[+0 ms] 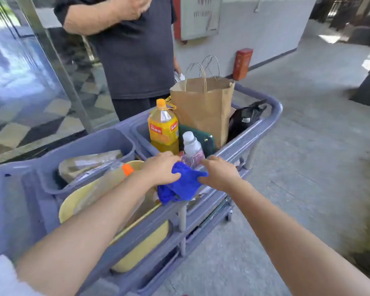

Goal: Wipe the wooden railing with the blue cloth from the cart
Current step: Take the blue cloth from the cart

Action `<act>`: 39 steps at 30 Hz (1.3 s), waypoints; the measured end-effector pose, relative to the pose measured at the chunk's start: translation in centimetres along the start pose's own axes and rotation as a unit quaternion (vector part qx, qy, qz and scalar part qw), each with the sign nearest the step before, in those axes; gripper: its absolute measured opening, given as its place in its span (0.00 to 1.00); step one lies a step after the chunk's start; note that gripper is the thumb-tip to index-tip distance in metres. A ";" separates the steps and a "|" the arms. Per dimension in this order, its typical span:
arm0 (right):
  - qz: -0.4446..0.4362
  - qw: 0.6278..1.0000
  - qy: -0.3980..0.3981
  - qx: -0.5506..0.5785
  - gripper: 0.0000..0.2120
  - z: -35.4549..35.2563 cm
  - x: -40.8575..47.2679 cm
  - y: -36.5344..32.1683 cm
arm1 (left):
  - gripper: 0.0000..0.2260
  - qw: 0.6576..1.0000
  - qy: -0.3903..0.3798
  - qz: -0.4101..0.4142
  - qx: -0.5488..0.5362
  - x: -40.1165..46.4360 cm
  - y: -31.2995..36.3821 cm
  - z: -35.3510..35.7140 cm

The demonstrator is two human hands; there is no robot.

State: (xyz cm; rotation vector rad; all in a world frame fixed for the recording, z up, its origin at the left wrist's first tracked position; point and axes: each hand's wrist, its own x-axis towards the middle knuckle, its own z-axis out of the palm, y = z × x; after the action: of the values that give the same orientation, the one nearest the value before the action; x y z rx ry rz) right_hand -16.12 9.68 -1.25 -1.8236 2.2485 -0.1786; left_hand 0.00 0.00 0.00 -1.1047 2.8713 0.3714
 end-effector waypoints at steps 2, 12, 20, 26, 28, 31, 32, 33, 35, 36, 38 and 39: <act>-0.018 1.000 -0.014 -0.005 0.27 1.2 1.2 -1.0 | 0.25 1.000 -0.028 0.006 0.002 0.8 -0.9 0.3; -0.098 0.994 0.041 -0.016 0.22 5.6 0.8 -0.5 | 0.25 0.998 -0.041 0.037 -0.023 -0.7 -2.0 4.4; -0.057 0.991 0.064 0.103 0.13 2.7 1.5 1.1 | 0.17 0.996 -0.010 0.015 -0.089 0.2 -0.9 1.1; 0.030 0.980 0.091 0.175 0.09 -3.3 0.6 5.0 | 0.08 0.980 0.013 0.072 -0.186 4.3 3.2 -3.1; 0.064 0.975 0.108 0.185 0.06 -5.2 -0.9 6.9 | 0.05 0.976 0.027 0.098 -0.193 5.9 5.7 -4.1; 0.126 0.966 0.142 0.176 0.05 -7.4 -4.8 10.0 | 0.05 0.961 0.014 0.169 -0.221 7.8 11.0 -4.4; 0.151 0.962 0.153 0.170 0.06 -8.0 -6.5 11.1 | 0.05 0.954 -0.001 0.195 -0.228 8.3 13.0 -4.2; 0.178 0.957 0.163 0.163 0.06 -8.5 -8.4 12.1 | 0.05 0.948 -0.014 0.219 -0.230 8.6 15.2 -3.9; 0.238 0.944 0.179 0.146 0.06 -9.3 -12.9 14.3 | 0.05 0.934 -0.040 0.269 -0.234 9.0 19.9 -3.1; 0.268 0.936 0.183 0.137 0.07 -9.7 -15.4 15.2 | 0.05 0.923 -0.055 0.299 -0.238 8.9 22.4 -2.6; 0.326 0.919 0.187 0.121 0.08 -10.5 -21.0 16.6 | 0.05 0.897 -0.084 0.362 -0.240 8.0 27.8 -1.7; 0.357 0.907 0.193 0.112 0.09 -10.9 -24.0 17.1 | 0.06 0.884 -0.096 0.390 -0.239 7.3 30.5 -1.2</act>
State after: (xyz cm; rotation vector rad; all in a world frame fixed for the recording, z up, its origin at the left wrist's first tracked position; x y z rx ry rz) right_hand -30.56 36.09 7.63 -0.8100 2.8491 -0.6676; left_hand -25.68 16.85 6.55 0.1663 2.9581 1.1790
